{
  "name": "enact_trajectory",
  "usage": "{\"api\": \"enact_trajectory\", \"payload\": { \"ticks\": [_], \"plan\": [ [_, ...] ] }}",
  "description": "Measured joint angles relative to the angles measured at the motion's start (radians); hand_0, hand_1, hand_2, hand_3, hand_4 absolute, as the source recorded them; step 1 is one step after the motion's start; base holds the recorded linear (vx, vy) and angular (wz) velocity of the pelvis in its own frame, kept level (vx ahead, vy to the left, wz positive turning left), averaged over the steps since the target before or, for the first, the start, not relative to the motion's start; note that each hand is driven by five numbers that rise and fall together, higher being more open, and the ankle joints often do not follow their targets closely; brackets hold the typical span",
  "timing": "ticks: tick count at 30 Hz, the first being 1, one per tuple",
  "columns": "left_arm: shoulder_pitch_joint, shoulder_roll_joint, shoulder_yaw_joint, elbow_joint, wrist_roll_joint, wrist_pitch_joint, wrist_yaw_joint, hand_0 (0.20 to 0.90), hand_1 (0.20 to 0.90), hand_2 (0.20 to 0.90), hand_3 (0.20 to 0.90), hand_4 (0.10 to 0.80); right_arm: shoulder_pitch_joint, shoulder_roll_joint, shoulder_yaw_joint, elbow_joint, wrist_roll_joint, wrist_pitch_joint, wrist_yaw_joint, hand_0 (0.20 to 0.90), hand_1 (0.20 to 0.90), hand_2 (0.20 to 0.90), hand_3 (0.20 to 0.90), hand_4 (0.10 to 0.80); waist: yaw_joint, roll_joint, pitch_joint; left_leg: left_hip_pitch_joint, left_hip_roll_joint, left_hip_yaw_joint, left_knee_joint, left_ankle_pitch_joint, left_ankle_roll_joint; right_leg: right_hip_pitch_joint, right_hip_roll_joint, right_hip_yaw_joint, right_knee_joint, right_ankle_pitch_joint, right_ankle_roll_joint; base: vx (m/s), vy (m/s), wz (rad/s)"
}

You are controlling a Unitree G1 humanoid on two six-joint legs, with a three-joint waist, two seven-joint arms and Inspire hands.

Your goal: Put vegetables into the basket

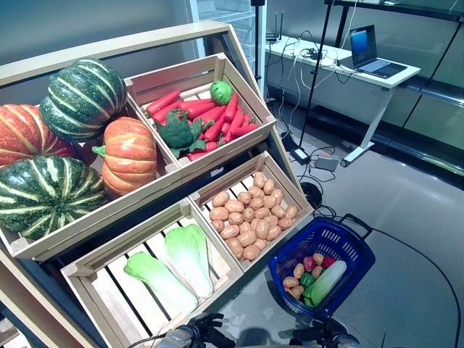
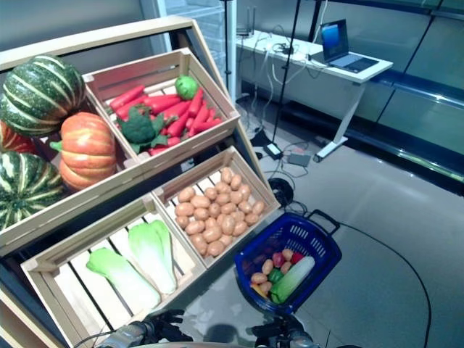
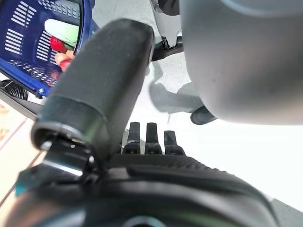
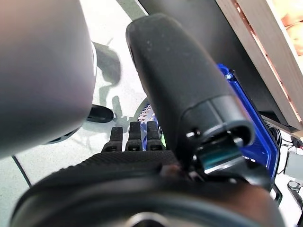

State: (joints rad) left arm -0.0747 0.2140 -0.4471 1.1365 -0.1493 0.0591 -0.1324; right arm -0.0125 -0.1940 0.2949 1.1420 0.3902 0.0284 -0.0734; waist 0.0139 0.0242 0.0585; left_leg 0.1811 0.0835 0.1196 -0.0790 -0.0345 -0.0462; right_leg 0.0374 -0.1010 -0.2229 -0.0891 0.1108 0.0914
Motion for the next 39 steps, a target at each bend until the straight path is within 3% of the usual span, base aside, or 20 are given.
{"api": "enact_trajectory", "payload": {
  "ticks": [14,20,24,29,35,39],
  "plan": [
    [0.0,-0.001,0.001,0.004,0.06,0.005,0.125,0.9,0.9,0.9,0.9,0.8,0.003,0.0,0.0,0.001,0.0,0.0,0.0,0.9,0.9,0.9,0.9,0.8,0.0,-0.001,0.0,-0.001,0.0,0.0,0.0,0.001,0.0,-0.001,0.0,0.0,0.0,0.0,0.0,0.0,0.0,0.0],
    [0.001,0.002,-0.001,-0.014,0.06,-0.027,0.097,0.9,0.9,0.9,0.9,0.8,0.004,0.0,0.001,0.0,0.001,0.0,0.0,0.9,0.9,0.9,0.9,0.8,0.0,-0.001,0.0,-0.001,0.0,0.001,0.0,0.001,0.0,-0.002,0.0,0.001,0.0,0.0,0.0,0.0,0.0,0.0],
    [0.011,0.05,-0.031,-0.238,0.052,-0.031,0.013,0.9,0.9,0.9,0.9,0.8,0.009,-0.002,0.002,-0.019,0.001,0.003,0.0,0.9,0.9,0.9,0.9,0.8,0.0,-0.001,0.005,-0.012,-0.003,0.002,-0.003,0.006,0.002,-0.016,0.001,0.02,0.0,0.003,0.003,-0.029,0.014,0.0],
    [0.003,0.176,-0.048,-0.612,-0.013,-0.035,-0.068,0.9,0.9,0.9,0.9,0.8,0.021,-0.029,-0.001,-0.067,0.004,0.012,-0.001,0.9,0.9,0.9,0.9,0.8,-0.006,0.018,0.023,-0.014,-0.007,0.01,-0.01,0.01,0.004,-0.026,-0.002,0.032,-0.001,0.006,0.008,0.018,0.013,-0.05],
    [-0.011,0.277,0.006,-0.787,-0.015,-0.041,-0.094,0.9,0.9,0.9,0.9,0.8,0.031,-0.057,-0.006,-0.087,0.001,0.011,0.0,0.9,0.9,0.9,0.9,0.8,-0.021,0.036,0.048,-0.026,-0.005,0.008,-0.016,0.011,0.004,-0.035,-0.001,0.029,-0.004,0.006,0.007,0.0,0.001,0.01],
    [-0.016,0.322,0.091,-0.846,-0.019,-0.041,-0.083,0.9,0.9,0.9,0.9,0.8,0.046,-0.082,-0.008,-0.087,0.006,0.006,0.0,0.9,0.9,0.9,0.9,0.8,-0.014,0.043,0.054,-0.051,-0.005,-0.007,-0.01,0.016,0.003,-0.051,-0.002,0.022,-0.004,0.005,0.007,-0.045,-0.008,0.1]
  ]
}}
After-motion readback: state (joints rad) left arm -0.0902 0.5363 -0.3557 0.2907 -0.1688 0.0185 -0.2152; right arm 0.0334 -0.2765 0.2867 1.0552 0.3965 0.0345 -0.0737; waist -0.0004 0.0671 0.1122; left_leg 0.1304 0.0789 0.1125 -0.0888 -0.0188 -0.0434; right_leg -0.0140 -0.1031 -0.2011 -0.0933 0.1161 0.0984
